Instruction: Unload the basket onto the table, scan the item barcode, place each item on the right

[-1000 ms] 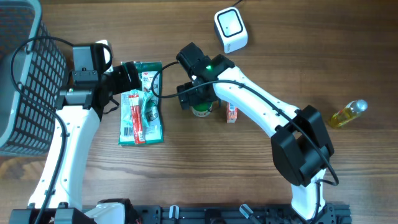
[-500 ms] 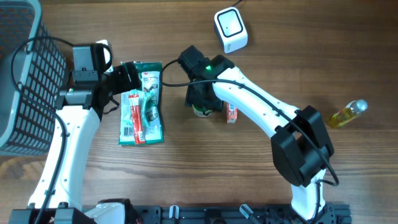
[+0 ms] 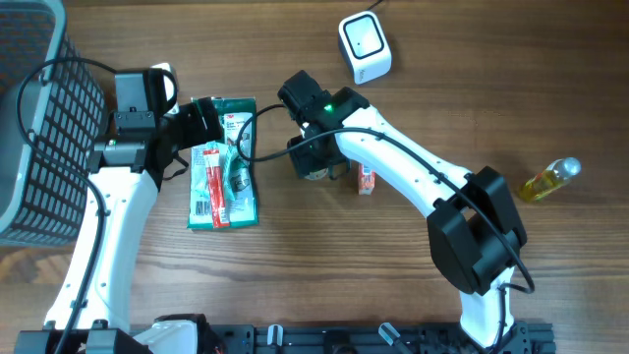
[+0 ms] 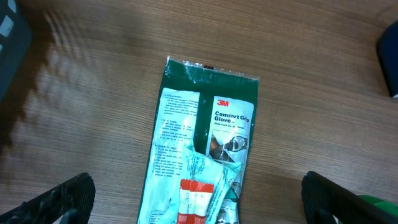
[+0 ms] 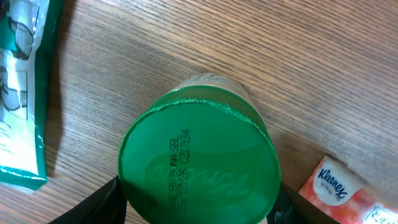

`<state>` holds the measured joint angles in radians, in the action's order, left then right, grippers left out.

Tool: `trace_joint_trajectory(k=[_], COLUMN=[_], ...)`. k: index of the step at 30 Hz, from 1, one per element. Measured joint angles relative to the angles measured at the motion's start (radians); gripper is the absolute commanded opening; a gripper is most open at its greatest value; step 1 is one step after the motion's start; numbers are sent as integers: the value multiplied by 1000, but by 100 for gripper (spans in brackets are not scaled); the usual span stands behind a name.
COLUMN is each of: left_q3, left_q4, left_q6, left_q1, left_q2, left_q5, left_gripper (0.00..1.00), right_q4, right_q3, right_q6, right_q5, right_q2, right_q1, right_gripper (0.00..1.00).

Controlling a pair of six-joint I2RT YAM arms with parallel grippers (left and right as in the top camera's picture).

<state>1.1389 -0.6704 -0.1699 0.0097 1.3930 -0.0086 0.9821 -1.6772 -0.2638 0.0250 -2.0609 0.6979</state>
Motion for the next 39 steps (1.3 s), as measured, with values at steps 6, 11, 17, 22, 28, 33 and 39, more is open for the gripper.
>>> trace_joint_trajectory(k=[6, 11, 17, 22, 28, 33, 39], left_q3=[0, 0, 0, 0, 0, 0, 0], left_q4=[0, 0, 0, 0, 0, 0, 0], left_q6=[0, 0, 0, 0, 0, 0, 0], left_q1=[0, 0, 0, 0, 0, 0, 0], left_q2=[0, 0, 0, 0, 0, 0, 0], left_q5=[0, 0, 0, 0, 0, 0, 0], left_gripper=[100, 100, 100, 100, 100, 100, 100], right_q4=[-41, -37, -37, -37, -30, -30, -30], right_q3=[0, 0, 0, 0, 0, 0, 0], right_q6=[-130, -414, -425, -259, -158, -140, -134], right_q5=[0, 15, 24, 31, 38, 39, 39], right_q2=[0, 0, 0, 0, 0, 0, 0], right_q1=[0, 0, 0, 0, 0, 0, 0], right_gripper=[82, 69, 68, 65, 63, 65, 70])
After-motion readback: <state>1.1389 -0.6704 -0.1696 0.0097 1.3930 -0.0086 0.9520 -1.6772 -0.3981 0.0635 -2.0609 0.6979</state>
